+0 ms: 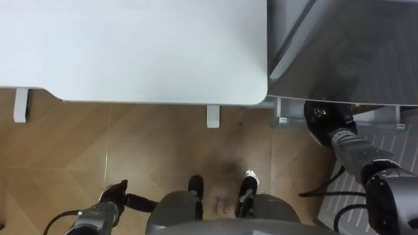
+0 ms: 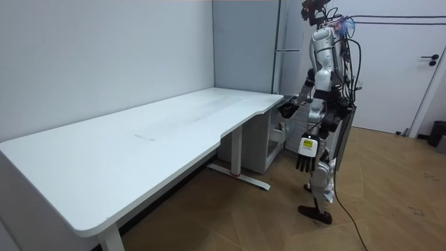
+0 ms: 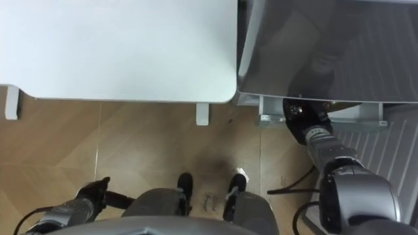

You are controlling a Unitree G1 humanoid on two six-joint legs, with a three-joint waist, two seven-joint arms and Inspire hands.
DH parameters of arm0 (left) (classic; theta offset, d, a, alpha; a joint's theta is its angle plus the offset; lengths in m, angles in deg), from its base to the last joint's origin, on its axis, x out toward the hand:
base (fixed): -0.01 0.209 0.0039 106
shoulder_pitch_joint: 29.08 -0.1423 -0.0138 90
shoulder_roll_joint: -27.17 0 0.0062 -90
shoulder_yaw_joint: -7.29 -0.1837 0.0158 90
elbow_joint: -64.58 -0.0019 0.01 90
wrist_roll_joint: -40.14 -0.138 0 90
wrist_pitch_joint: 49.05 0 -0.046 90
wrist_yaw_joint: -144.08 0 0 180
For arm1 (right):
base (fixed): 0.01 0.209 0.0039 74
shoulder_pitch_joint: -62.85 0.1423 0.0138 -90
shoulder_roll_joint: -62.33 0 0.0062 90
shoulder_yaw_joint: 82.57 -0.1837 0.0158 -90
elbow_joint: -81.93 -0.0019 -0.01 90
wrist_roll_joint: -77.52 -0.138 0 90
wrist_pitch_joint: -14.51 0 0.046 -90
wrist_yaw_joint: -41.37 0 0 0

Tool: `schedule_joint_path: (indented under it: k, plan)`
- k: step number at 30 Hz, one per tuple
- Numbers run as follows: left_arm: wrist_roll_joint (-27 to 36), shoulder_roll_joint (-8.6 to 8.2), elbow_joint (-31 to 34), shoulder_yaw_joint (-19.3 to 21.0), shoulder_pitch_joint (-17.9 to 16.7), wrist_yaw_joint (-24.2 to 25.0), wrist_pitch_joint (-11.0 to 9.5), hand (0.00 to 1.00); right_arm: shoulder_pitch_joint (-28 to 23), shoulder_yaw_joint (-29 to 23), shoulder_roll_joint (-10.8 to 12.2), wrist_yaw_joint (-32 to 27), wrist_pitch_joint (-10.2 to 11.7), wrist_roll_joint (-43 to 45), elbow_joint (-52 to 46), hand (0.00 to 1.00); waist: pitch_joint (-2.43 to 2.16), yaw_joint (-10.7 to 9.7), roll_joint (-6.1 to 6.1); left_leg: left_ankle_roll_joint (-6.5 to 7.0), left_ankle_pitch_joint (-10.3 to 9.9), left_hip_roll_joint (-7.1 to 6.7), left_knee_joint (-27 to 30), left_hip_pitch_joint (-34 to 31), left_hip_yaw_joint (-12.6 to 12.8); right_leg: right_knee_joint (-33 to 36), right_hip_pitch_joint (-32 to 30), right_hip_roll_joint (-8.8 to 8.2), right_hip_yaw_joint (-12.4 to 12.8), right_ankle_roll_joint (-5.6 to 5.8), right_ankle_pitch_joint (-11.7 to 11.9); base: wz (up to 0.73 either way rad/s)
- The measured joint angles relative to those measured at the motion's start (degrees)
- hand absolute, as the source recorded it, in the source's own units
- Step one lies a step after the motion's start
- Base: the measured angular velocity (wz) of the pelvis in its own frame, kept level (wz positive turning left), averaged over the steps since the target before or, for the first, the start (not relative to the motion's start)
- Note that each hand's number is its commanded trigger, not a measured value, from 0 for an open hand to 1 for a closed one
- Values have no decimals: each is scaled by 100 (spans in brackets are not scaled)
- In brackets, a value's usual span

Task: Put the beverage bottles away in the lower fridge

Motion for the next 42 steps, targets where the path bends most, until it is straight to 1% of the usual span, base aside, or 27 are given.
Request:
schedule_joint_path:
  k: [2, 6, 9, 10, 11, 12, 13, 14, 15, 16, 17, 18, 20, 23, 28, 30, 31, 32, 33, 34, 36, 37, 42]
  plan:
    - [-2, 1, 5, 3, 12, -7, -1, 0, 25, -1, -14, -15, -6, 0, 0, 0, 0, 18, -1, 1, 0, -10, 0, 0, -44, 156, -92, -34, -7, -2, -2, -13]
    - [-2, 2, 17, 10, 21, -16, -20, 0, 29, -48, -93, -51, -7, -8, 0, 0, 1, 27, -1, 6, 3, -56, 1, -6, -39, 152, -90, -75, -4, 3, -6, -1]
    - [0, 2, 56, 4, 21, -36, -14, 0, 39, -44, -175, -118, -24, -6, 0, 0, 2, 59, -4, 34, 20, -88, 1, 2, -73, 193, -106, -133, -1, 18, -18, -2]
    - [0, 3, 78, 5, 20, -64, -15, 0, 39, -44, -206, -171, -26, -11, 0, 0, 3, 95, -5, 37, 22, -89, 0, 14, -151, 318, -176, -156, -7, 18, -18, -9]
    - [-3, 5, 95, 3, 20, -120, -17, 0, 37, -44, -218, -254, -27, -10, 1, 0, 5, 120, -8, 51, 31, -95, -8, 48, -308, 604, -315, -184, -19, 17, -35, -11]
    - [-4, 11, 105, -1, 23, -153, -18, 0, 32, -44, -214, -290, -29, -7, 1, 0, 28, 129, -12, 56, 33, -91, -7, 81, -490, 708, -456, -168, 14, 19, -171, -21]
    - [-5, 68, 116, 7, 26, -223, -50, 0, 52, -35, -194, -342, -64, 3, -9, 0, 46, 188, -73, 52, 31, -92, 31, 65, -800, 276, -611, -3, 230, -156, -143, -15]
    - [-24, 106, 79, 51, 21, -273, -64, 0, 122, -41, -211, -415, -94, 10, -15, 0, 47, 170, -152, 31, 13, -177, 62, 1, -811, -307, -705, -6, 350, -229, 642, 4]
    - [-40, 53, 45, 78, 33, -298, -77, 0, 139, -60, -261, -456, -85, -5, -22, 0, 49, 83, -67, 7, -8, -154, 49, -6, -802, -219, -699, -19, 286, -222, 630, 30]
    - [-43, 33, 37, 83, 26, -288, -87, 0, 140, -130, -341, -523, -23, -33, -19, 0, 43, 42, 0, 3, -8, -103, 4, 12, -613, -270, -633, -5, 168, -243, 640, 27]
    - [-28, 49, 26, 134, 19, -289, -90, 0, 143, -143, -352, -527, 33, -21, -17, 0, 44, 65, 0, 2, -7, -87, -25, 46, -420, -276, -602, 35, 166, -261, 651, 11]
    - [-24, 54, 17, 135, 17, -288, -90, 0, 142, -144, -351, -548, 53, -21, 8, 0, 46, 78, -5, 3, -7, -77, -50, 79, -359, -281, -579, 51, 166, -266, 654, 0]
    - [-1, 38, 9, 132, -37, -253, -69, 0, 152, -160, -354, -472, 11, -9, 19, 0, 46, 91, -6, 3, -6, -79, -43, 112, -252, -314, -538, 78, 184, -285, 667, 0]
    - [-2, 65, 14, 146, -125, -257, 41, 0, 154, -210, -355, -431, -11, 1, 22, 0, 41, 85, 2, 6, -5, -100, 26, 139, -235, -416, -422, 87, 184, -263, 729, 0]
    - [30, 73, 40, 172, -216, -235, 130, 0, 140, -227, -366, -410, -36, 23, 37, 0, 33, 61, 5, 12, -1, -115, 148, 133, -231, -475, -329, 83, 173, -248, 763, 6]
    - [32, 71, 51, 181, -217, -234, 124, 0, 123, -223, -373, -408, -36, 40, 42, 0, 31, 50, 7, 12, -1, -109, 161, 147, -235, -477, -289, 76, 144, -256, 769, 7]
    - [31, 68, 52, 187, -217, -228, 124, 0, 118, -220, -372, -408, -37, 66, 81, 0, 24, 50, 9, 12, 0, -104, 161, 175, -234, -483, -244, 70, 113, -261, 771, 3]
    - [31, 69, 55, 187, -216, -221, 123, 0, 119, -220, -375, -400, -37, 112, 150, 0, 1, 49, 8, 12, 0, -100, 159, 214, -234, -484, -206, 62, 70, -264, 770, 3]
    - [31, 69, 60, 189, -215, -221, 120, 0, 120, -221, -378, -389, -37, 147, 190, 0, -1, 42, 11, 11, 0, -97, 160, 229, -235, -489, -172, 58, 44, -266, 769, 7]
    - [32, 68, 59, 218, -219, -219, 119, 0, 120, -222, -383, -383, -37, 250, 258, 0, -35, 15, 10, 11, 0, -96, 159, 256, -237, -492, -131, 52, 18, -266, 769, 8]
    - [35, 68, 58, 289, -219, -217, 117, 0, 120, -222, -384, -376, -38, 355, 303, 0, -37, -41, 11, 12, 0, -98, 155, 328, -230, -495, -61, 47, 11, -265, 769, 4]
    - [40, 69, 59, 332, -216, -217, 116, 0, 120, -222, -387, -372, -38, 421, 317, 0, -59, -60, 7, 12, 0, -99, 154, 341, -204, -494, -53, 43, 14, -262, 772, -5]
    - [54, 69, 55, 375, -207, -214, 95, 0, 114, -221, -409, -296, -37, 645, 386, 0, -71, -104, 14, 13, 0, -94, 144, 467, -121, -494, 64, 42, 38, -257, 792, -3]
